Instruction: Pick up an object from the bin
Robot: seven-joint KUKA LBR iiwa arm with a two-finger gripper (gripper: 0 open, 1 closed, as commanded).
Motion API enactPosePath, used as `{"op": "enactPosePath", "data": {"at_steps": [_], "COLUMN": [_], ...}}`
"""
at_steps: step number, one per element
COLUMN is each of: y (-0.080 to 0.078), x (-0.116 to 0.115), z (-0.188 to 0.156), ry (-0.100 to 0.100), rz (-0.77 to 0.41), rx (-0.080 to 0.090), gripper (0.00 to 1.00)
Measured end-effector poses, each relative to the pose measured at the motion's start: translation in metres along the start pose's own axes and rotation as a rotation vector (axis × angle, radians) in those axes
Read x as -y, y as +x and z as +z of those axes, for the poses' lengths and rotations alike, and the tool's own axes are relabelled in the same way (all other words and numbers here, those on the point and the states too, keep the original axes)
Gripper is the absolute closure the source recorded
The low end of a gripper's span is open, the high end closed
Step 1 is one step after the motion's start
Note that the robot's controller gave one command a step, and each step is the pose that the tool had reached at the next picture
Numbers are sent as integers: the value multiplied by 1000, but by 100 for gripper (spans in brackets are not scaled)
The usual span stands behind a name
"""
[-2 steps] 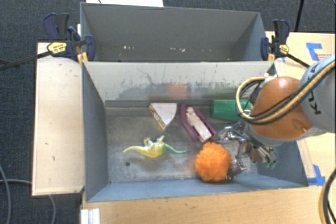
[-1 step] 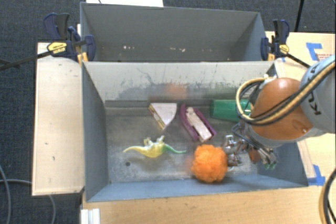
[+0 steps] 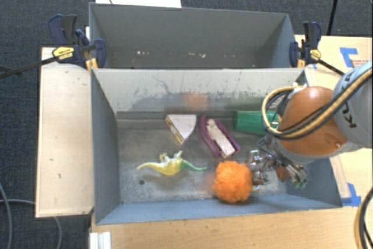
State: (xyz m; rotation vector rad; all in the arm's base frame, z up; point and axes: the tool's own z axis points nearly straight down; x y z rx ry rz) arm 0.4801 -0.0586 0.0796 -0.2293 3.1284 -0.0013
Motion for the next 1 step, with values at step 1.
{"op": "enactPosePath", "data": {"at_steps": [1], "y": [-26], "x": [-18], "z": [-147], "ry": [-1], "rz": [-48], "rx": [0], "gripper": [100]}}
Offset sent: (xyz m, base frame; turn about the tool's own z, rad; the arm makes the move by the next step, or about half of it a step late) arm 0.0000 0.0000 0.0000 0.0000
